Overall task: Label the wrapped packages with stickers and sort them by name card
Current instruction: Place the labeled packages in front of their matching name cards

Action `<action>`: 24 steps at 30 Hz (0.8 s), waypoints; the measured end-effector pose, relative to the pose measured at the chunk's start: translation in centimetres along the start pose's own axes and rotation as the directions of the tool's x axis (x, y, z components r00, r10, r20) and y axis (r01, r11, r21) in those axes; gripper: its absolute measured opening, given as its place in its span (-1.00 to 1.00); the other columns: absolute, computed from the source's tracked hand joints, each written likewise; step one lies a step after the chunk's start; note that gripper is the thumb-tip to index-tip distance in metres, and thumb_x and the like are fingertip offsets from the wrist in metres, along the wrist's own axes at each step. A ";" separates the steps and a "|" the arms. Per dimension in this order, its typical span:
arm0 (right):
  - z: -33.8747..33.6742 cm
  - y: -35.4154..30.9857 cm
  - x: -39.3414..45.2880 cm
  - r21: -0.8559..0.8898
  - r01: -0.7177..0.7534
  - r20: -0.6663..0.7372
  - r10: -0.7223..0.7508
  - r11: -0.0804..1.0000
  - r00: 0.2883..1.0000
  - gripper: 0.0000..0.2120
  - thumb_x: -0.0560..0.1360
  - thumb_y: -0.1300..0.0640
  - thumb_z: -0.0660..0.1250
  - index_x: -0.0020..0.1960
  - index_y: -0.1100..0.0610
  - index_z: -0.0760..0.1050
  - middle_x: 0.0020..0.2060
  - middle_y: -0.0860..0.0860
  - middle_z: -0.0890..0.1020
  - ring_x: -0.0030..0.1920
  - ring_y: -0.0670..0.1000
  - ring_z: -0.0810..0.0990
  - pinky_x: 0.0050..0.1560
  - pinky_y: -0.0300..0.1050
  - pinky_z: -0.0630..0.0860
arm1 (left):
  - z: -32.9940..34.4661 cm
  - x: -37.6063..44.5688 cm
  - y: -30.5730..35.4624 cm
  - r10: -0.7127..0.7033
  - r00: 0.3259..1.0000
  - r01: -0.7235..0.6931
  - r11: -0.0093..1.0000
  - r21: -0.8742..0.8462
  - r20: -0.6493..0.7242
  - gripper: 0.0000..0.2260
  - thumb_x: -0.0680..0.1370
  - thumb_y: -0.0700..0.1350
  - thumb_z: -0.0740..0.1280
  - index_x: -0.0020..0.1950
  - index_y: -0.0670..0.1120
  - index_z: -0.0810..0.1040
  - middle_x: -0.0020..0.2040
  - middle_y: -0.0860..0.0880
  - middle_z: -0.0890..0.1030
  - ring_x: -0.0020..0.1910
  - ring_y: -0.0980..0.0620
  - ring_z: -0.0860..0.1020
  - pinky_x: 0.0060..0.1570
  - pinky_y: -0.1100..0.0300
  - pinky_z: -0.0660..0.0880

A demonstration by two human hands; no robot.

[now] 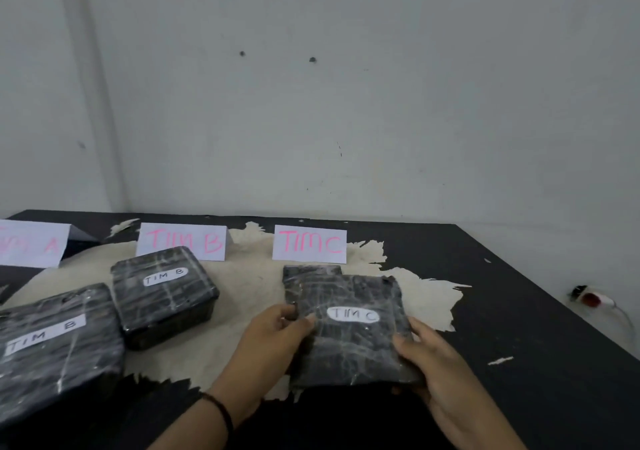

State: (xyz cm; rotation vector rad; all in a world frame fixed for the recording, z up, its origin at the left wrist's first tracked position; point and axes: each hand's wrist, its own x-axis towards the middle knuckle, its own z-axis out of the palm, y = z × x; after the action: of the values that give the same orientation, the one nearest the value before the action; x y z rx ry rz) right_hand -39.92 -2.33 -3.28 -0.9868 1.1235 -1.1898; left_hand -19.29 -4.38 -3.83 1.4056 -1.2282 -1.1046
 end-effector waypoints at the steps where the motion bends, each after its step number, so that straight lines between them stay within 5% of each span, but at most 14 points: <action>1: 0.5 0.4 -0.5 -0.021 -0.009 0.023 0.010 1.000 1.000 -0.78 0.54 0.32 0.21 0.10 0.12 0.53 -0.13 0.11 0.71 -0.15 0.09 0.69 -0.19 -0.07 0.57 | -0.7 -0.6 -0.5 0.037 0.999 -0.036 0.998 0.059 -0.010 -0.87 0.49 0.00 0.38 -0.03 -0.02 0.57 -0.27 -0.01 0.65 -0.38 0.11 0.58 -0.39 0.22 0.49; 4: 1.6 1.8 -1.8 -0.113 -0.006 0.034 0.010 0.994 0.999 -0.77 0.54 0.28 0.25 0.14 0.05 0.47 -0.07 -0.02 0.70 -0.02 0.02 0.66 0.05 -0.07 0.51 | -2.8 -2.1 -2.1 0.133 0.989 -0.110 0.958 0.264 -0.069 -0.85 0.46 0.04 0.41 -0.07 0.01 0.55 -0.38 -0.04 0.64 -0.47 0.16 0.53 -0.44 0.28 0.41; 7: 2.5 2.6 -2.9 -0.312 0.066 -0.010 -0.073 0.948 0.997 -0.73 0.52 0.17 0.31 0.14 -0.12 0.38 -0.09 -0.23 0.60 -0.06 -0.22 0.58 -0.08 -0.28 0.46 | -4.0 -3.3 -3.1 0.198 0.977 -0.161 0.929 0.333 -0.081 -0.88 0.48 0.03 0.39 -0.05 0.04 0.51 -0.40 -0.01 0.64 -0.45 0.18 0.55 -0.44 0.35 0.39; 13: 3.1 3.1 -3.9 -0.577 0.223 0.013 -0.265 0.785 0.964 -0.75 0.51 0.13 0.33 -0.10 -0.24 0.39 -0.26 -0.17 0.59 -0.27 -0.32 0.56 -0.30 -0.50 0.42 | -4.1 -3.9 -4.2 0.330 0.939 -0.270 0.882 0.386 -0.097 -0.74 0.51 0.01 0.36 0.17 0.02 0.47 -0.45 -0.08 0.56 -0.50 0.18 0.45 -0.45 0.40 0.36; 15: 3.1 3.3 -4.1 -0.622 0.232 -0.004 -0.299 0.748 0.954 -0.77 0.51 0.13 0.33 0.04 -0.19 0.45 -0.16 -0.19 0.54 -0.18 -0.35 0.53 -0.18 -0.51 0.41 | -4.0 -3.9 -4.3 0.344 0.934 -0.276 0.867 0.415 -0.096 -0.71 0.51 0.03 0.35 0.20 0.00 0.49 -0.49 -0.04 0.52 -0.52 0.18 0.43 -0.46 0.40 0.34; 17: 2.9 4.0 -3.6 -0.725 0.191 -0.016 -0.293 0.662 0.956 -0.58 0.51 0.05 0.31 0.35 0.03 0.40 0.08 -0.10 0.51 0.08 -0.23 0.48 0.09 -0.31 0.41 | -3.9 -3.9 -4.4 0.354 0.931 -0.276 0.848 0.453 -0.095 -0.75 0.51 0.05 0.34 0.14 0.01 0.52 -0.48 -0.03 0.52 -0.50 0.17 0.45 -0.47 0.38 0.35; 20: 2.5 4.7 -2.9 -0.825 0.217 -0.010 -0.398 0.521 0.917 -0.61 0.49 0.02 0.32 0.27 0.13 0.48 -0.06 -0.12 0.46 0.00 -0.13 0.45 0.06 -0.25 0.37 | -3.8 -3.7 -4.4 0.365 0.921 -0.246 0.815 0.525 -0.135 -0.82 0.49 0.10 0.35 -0.10 0.01 0.52 -0.41 -0.05 0.53 -0.41 0.10 0.48 -0.42 0.24 0.38; 24: 2.2 5.0 -2.6 -0.802 0.246 -0.041 -0.460 0.544 0.887 -0.73 0.48 0.00 0.33 0.12 0.09 0.54 -0.09 -0.12 0.45 -0.06 -0.16 0.45 -0.01 -0.25 0.37 | -3.5 -3.4 -4.8 0.419 0.892 -0.271 0.794 0.544 -0.168 -0.53 0.48 0.15 0.33 0.32 -0.02 0.39 -0.20 0.07 0.46 -0.21 0.16 0.44 -0.27 0.29 0.31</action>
State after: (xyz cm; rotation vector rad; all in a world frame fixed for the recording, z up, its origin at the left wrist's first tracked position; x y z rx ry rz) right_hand -36.90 0.93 -7.43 -1.8619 1.7843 -1.1565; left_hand -15.44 -0.41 -7.83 1.5663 -1.5553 -0.3050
